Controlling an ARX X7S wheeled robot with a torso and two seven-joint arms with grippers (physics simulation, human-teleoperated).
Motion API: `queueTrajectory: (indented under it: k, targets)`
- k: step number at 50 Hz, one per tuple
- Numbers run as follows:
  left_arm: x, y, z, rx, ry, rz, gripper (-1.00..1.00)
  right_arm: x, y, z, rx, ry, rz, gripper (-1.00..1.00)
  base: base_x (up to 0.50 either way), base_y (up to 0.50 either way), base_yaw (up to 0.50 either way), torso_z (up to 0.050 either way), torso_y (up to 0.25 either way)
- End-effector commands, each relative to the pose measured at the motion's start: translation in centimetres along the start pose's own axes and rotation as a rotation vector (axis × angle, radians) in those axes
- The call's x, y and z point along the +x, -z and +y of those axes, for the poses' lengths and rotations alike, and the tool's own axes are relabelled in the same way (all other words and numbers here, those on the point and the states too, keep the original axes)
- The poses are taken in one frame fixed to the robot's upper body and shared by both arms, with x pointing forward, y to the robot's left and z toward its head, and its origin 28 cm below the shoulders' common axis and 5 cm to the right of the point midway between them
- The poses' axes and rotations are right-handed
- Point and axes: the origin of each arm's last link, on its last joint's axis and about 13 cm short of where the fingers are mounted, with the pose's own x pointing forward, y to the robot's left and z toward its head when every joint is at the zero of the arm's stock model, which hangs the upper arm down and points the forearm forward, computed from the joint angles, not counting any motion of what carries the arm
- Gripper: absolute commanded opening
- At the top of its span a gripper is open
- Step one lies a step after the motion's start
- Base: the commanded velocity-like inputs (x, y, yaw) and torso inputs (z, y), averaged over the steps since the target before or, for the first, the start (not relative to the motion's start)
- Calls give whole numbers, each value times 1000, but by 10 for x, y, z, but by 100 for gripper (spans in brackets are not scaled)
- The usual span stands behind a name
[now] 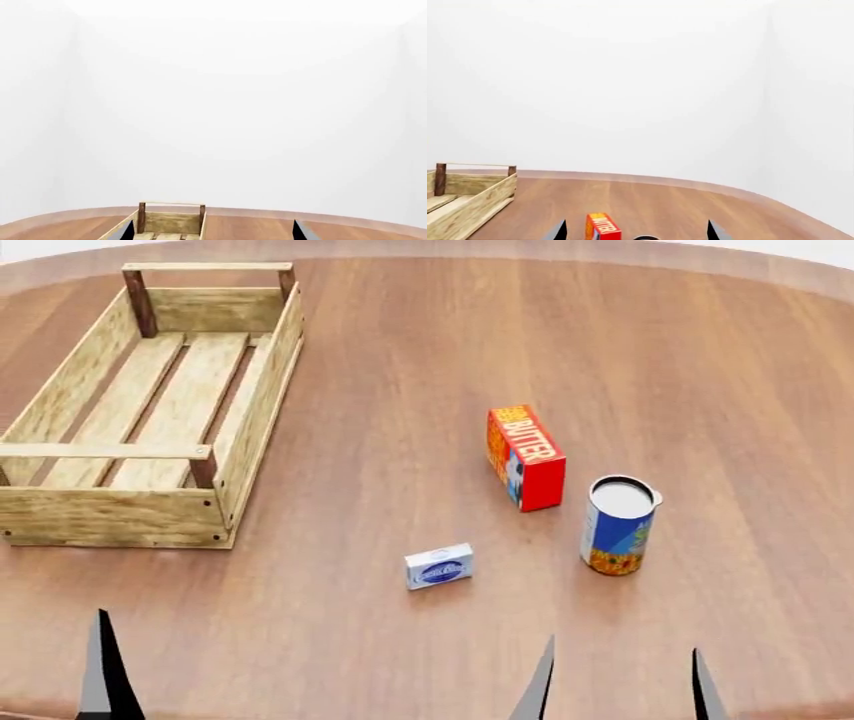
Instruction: Pick up the cream cheese and put it in the tray.
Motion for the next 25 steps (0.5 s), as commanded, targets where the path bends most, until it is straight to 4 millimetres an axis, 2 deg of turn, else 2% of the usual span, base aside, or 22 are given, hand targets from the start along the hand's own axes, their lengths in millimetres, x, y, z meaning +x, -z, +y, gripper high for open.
queueTrajectory:
  k: [1,25]
  targets:
    - [-1,0,0,1,5,0,100,0,0,1,-6,1,1,100,0,125,0,0,0]
    - [-3,-1,0,1,10,-7,100,0,0,3,-15,-14,1,100,0,138,0,0,0]
